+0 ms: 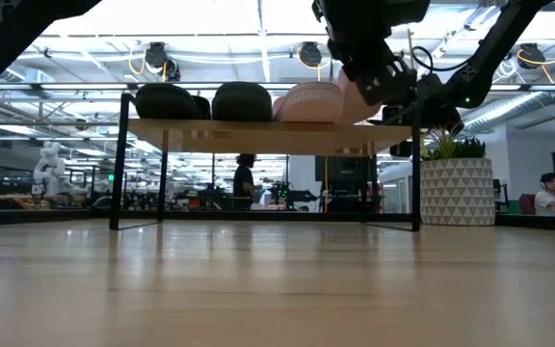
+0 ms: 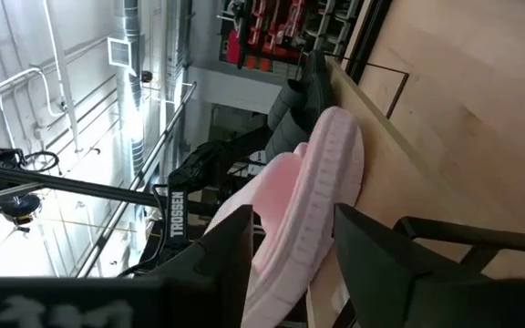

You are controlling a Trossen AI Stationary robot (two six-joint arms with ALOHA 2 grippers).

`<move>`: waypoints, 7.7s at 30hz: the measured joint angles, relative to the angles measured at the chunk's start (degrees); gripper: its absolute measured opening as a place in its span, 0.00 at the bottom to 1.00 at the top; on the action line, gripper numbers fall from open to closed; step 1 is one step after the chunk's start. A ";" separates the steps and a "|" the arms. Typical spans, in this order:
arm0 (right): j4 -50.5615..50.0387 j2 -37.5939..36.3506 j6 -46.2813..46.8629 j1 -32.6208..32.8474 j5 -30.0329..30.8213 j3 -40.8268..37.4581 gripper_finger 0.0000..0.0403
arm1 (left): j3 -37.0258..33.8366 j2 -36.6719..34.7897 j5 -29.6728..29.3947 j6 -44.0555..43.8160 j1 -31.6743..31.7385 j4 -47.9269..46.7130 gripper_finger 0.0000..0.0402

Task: Pick and place slides into the shelf
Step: Put the pink slipper onto the shelf, then adjust the shelf

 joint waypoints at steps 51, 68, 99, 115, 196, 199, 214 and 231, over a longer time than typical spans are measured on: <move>0.01 0.00 0.22 0.04 0.24 -0.02 0.36 | 0.04 0.00 0.18 -4.02 -1.55 -11.60 0.12; 0.00 0.01 0.22 0.15 0.24 -0.04 0.36 | 0.07 -0.02 -0.28 -7.93 -1.57 -16.59 0.12; -0.02 0.02 0.40 0.15 0.22 -0.04 0.36 | 0.17 -0.19 14.17 -26.09 -0.61 -26.52 0.12; -0.02 0.04 0.41 0.15 0.17 -0.04 0.36 | 0.13 -0.14 15.65 -29.82 -0.67 -24.60 0.17; -0.70 -2.64 0.01 2.79 -0.15 -0.04 0.36 | 0.13 -0.13 21.44 -46.08 2.43 -18.05 0.68; -0.68 -2.64 0.02 2.79 -0.14 -0.04 0.36 | 0.13 -0.13 21.79 -46.17 2.41 -18.00 0.79; -0.66 -2.67 0.02 2.79 -0.10 -0.04 0.36 | 0.00 0.11 19.34 -44.18 1.52 -16.26 0.98; -0.79 -2.67 0.00 2.77 -0.04 -0.04 0.36 | -0.04 -2.21 2.07 -20.72 -5.10 9.66 0.98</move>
